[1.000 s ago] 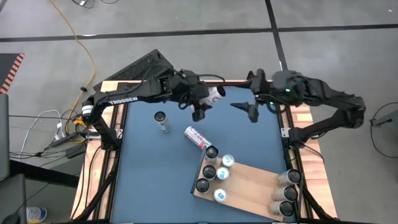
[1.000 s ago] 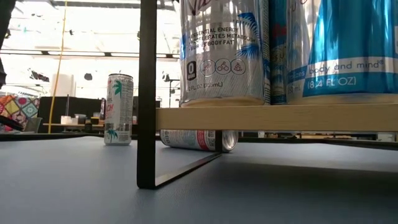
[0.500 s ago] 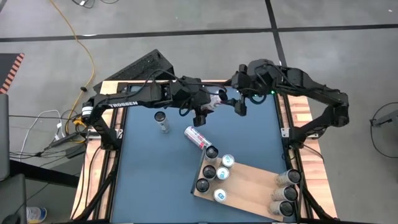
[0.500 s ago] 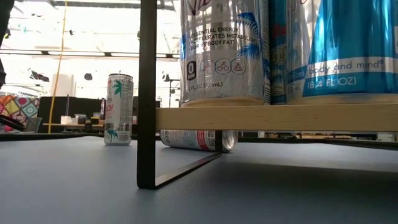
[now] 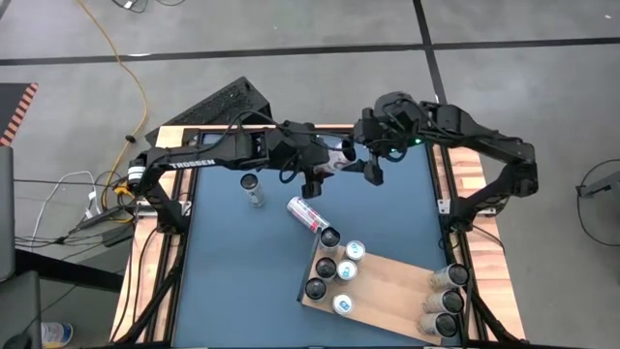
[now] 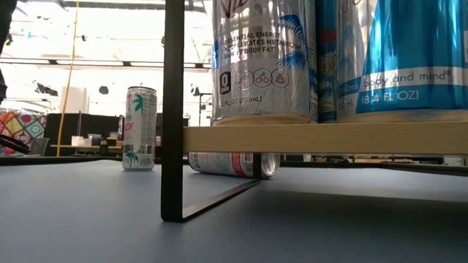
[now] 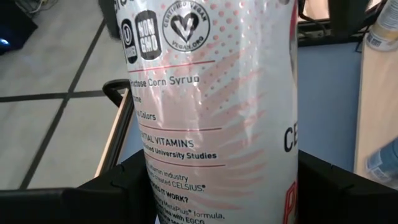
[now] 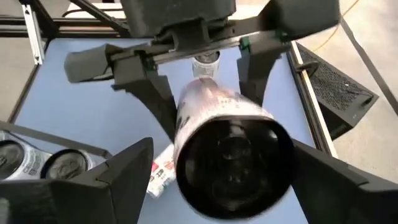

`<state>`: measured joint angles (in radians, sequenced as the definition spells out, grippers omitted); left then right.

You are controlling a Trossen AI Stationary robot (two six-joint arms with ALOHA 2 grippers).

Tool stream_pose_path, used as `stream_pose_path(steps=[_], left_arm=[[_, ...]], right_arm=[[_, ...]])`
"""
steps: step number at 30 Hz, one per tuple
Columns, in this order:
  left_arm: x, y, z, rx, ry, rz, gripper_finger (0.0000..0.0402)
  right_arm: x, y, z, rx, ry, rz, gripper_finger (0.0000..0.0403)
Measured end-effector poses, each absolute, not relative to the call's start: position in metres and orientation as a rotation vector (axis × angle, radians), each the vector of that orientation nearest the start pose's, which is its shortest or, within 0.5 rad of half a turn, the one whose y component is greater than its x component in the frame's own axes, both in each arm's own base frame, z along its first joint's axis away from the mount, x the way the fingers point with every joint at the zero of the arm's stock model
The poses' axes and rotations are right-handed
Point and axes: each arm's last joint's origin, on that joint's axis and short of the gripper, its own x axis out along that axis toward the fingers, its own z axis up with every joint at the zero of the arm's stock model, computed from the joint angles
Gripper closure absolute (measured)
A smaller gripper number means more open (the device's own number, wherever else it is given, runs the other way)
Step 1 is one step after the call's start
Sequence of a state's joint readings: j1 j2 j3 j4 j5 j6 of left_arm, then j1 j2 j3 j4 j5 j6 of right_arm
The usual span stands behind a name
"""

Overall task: Place canned beverage on shelf
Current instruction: Put the top right white pink soda can on the shelf

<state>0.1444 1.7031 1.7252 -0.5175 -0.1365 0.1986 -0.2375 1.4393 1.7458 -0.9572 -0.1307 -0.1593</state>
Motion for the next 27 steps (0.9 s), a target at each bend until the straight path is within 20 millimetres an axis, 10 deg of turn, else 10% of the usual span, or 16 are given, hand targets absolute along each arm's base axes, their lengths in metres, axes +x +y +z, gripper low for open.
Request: stream_pose_path(steps=[16,27], left_arm=[[0.380,0.057,0.385,0.177,0.514,0.197,0.0150],[0.376,0.054,0.393,0.160,0.507,0.199,0.0121]], right_arm=[[0.273,-0.061,0.437,-0.042,0.652,-0.070,0.0188],[0.258,-0.041,0.441,-0.082,0.700,-0.146,0.0188]])
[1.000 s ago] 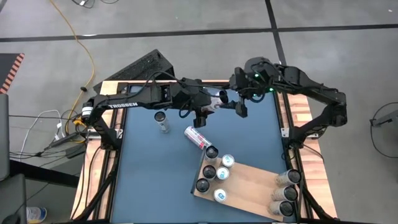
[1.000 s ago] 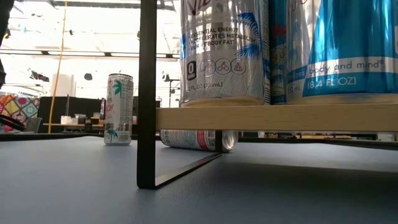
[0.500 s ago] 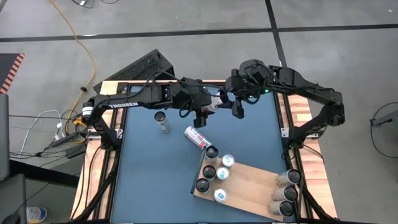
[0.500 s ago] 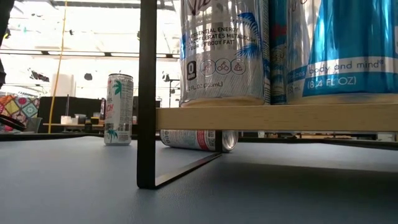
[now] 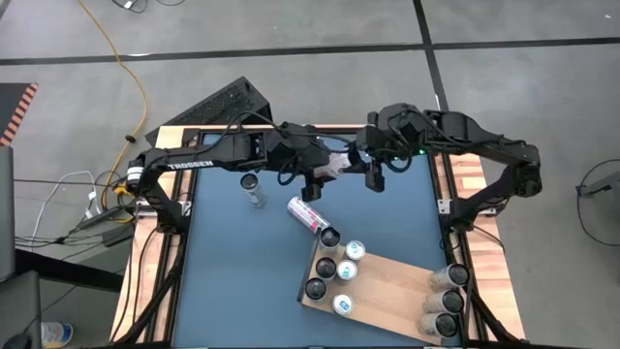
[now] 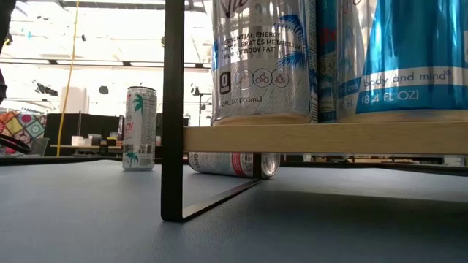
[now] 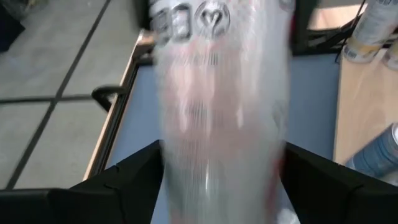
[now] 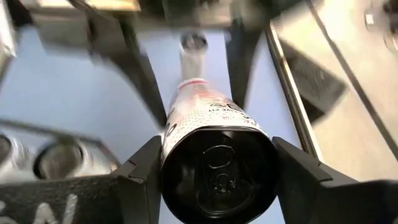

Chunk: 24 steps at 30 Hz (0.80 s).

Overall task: Place canned beverage on shelf
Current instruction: Put the top right white pink soda can on the shelf

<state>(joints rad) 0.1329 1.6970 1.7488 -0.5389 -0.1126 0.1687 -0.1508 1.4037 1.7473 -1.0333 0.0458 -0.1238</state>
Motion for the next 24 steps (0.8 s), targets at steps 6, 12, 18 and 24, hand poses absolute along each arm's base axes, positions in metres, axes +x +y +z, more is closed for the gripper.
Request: stream_pose_path(steps=[6,12,18,24], left_arm=[[0.363,0.055,0.406,0.144,0.591,0.266,0.0110],[0.356,0.054,0.418,0.108,0.617,0.304,0.0110],[0.354,0.054,0.422,0.066,0.600,0.332,0.0109],[0.352,0.053,0.425,0.040,0.590,0.338,0.0109]], right_arm=[[0.231,-0.021,0.443,-0.059,0.794,-0.224,0.0188],[0.205,0.005,0.443,-0.007,0.962,-0.271,0.0188],[0.190,0.030,0.444,0.063,1.023,-0.305,0.0188],[0.188,0.055,0.440,0.153,1.026,-0.236,0.0188]])
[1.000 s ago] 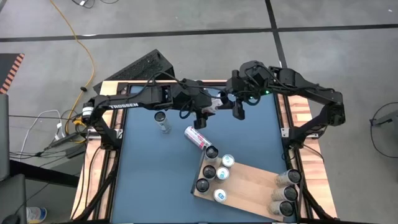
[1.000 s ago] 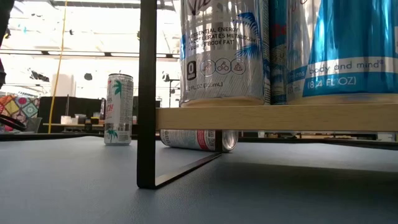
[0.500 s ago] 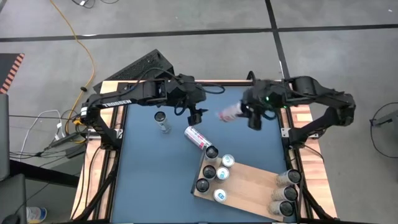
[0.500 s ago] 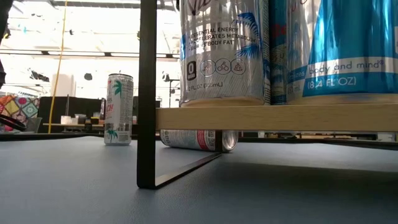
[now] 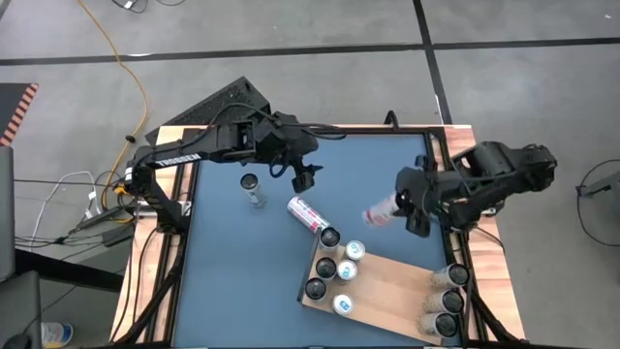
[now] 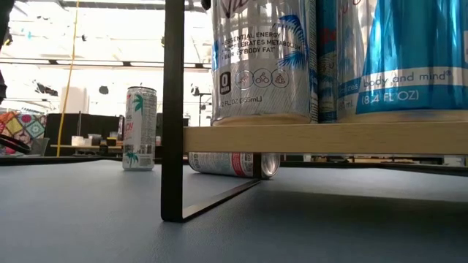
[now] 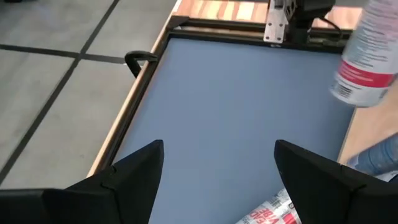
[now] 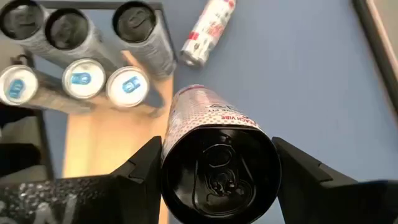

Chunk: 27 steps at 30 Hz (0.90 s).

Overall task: Place canned beverage on shelf
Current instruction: Put the top right white pink soda can on the shelf

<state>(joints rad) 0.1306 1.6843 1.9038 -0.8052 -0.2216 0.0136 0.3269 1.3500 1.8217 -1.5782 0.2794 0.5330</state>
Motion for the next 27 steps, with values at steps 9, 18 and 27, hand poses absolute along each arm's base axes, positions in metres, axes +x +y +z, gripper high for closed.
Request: stream_pose_path(steps=[9,18,27], left_arm=[[0.323,0.048,0.450,0.067,0.533,0.333,0.0109],[0.284,0.043,0.471,0.140,0.535,0.320,0.0109],[0.261,0.040,0.485,0.191,0.497,0.310,0.0109]], right_arm=[[0.192,0.087,0.433,0.365,1.052,-0.274,0.0188],[0.205,0.122,0.415,0.569,1.178,-0.330,0.0188],[0.200,0.138,0.410,0.715,1.225,-0.399,0.0188]])
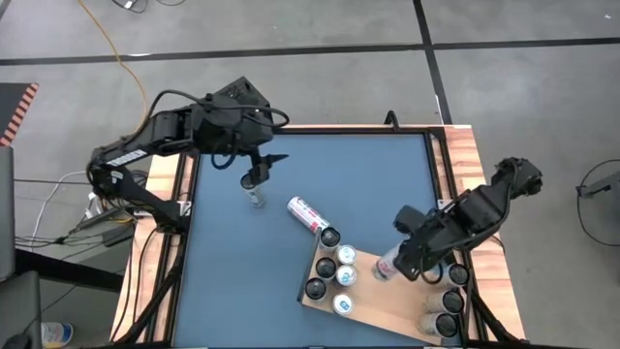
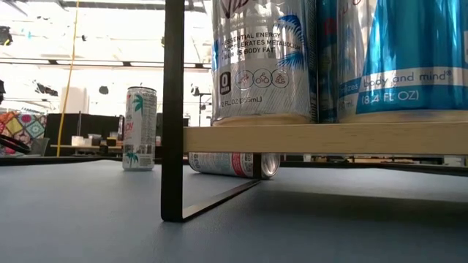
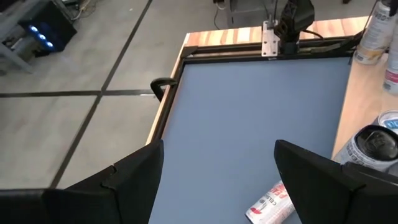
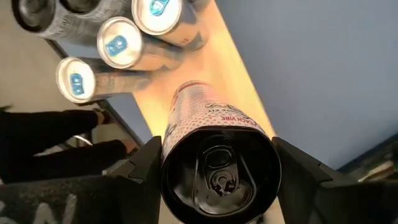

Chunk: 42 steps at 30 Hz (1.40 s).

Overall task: Place canned beverage on shelf
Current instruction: Put the top right white pink soda can on the shelf

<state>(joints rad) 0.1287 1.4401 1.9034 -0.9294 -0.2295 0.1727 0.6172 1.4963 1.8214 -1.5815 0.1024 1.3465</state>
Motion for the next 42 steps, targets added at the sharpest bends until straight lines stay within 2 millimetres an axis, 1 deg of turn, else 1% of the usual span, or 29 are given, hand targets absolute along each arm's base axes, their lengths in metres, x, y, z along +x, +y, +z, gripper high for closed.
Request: stream_pose_path(steps=[3,10,14,22,30,38,42], left_arm=[[0.259,0.040,0.486,0.191,0.495,0.311,0.0109],[0.258,0.040,0.487,0.202,0.496,0.307,0.0109],[0.258,0.040,0.487,0.201,0.496,0.308,0.0109],[0.256,0.040,0.483,0.198,0.532,0.311,0.0109],[0.255,0.040,0.482,0.202,0.547,0.324,0.0109],[0.255,0.040,0.482,0.203,0.547,0.325,0.0109],[0.255,0.040,0.482,0.204,0.547,0.325,0.0109]], right_arm=[[0.206,0.149,0.403,0.736,1.248,-0.417,0.0188],[0.222,0.185,0.372,0.671,1.462,-0.393,0.0188],[0.232,0.200,0.362,0.604,1.483,-0.374,0.0188],[0.238,0.226,0.347,0.534,1.483,-0.390,0.0188],[0.229,0.241,0.342,0.553,1.440,-0.465,0.0188],[0.223,0.247,0.342,0.569,1.440,-0.478,0.0188],[0.222,0.247,0.340,0.564,1.444,-0.483,0.0188]])
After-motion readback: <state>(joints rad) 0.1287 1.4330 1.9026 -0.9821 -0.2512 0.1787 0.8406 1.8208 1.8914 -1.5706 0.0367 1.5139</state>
